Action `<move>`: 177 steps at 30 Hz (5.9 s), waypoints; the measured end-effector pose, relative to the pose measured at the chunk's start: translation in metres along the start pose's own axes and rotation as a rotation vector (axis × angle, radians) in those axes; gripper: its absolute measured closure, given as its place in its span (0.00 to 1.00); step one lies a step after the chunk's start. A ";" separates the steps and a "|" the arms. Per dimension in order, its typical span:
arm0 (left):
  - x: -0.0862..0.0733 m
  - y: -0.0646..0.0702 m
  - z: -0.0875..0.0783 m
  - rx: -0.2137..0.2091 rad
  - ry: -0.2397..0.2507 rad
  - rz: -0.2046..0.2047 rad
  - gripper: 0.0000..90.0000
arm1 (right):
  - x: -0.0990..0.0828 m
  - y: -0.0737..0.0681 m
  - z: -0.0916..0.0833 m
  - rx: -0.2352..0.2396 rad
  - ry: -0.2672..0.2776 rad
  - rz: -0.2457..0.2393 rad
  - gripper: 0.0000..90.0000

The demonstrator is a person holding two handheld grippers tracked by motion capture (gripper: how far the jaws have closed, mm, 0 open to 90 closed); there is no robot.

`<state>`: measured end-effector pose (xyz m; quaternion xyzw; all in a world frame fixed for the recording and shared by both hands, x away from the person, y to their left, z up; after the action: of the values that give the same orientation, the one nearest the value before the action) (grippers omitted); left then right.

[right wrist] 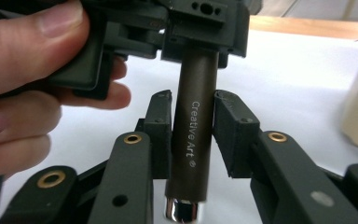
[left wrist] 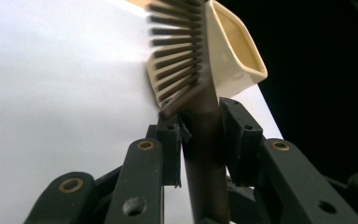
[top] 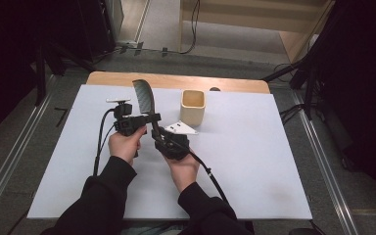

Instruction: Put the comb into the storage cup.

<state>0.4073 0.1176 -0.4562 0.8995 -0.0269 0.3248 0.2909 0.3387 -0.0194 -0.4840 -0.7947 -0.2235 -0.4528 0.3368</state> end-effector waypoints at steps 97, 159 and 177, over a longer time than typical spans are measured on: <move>0.011 -0.010 -0.021 0.014 0.041 0.194 0.81 | -0.032 0.065 -0.126 0.249 -0.194 -0.095 0.27; 0.031 0.028 0.009 -0.090 0.010 0.242 0.81 | -0.070 0.104 -0.216 0.144 -0.228 -0.037 0.26; 0.047 0.055 0.013 -0.097 0.009 0.288 0.81 | -0.069 0.104 -0.217 0.138 -0.238 -0.024 0.26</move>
<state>0.4389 0.0722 -0.4079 0.8697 -0.1702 0.3658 0.2845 0.2503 -0.2530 -0.5003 -0.8152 -0.3018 -0.3428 0.3562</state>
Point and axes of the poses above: each handheld gripper's, and its own axes: z roughly forward along the jaws, x roughly out of its top, y roughly to its right, the point moved 3 cm from there along z, roughly forward along the jaws, and after that the axes turned 15 degrees about x, right-handed, at the moved point
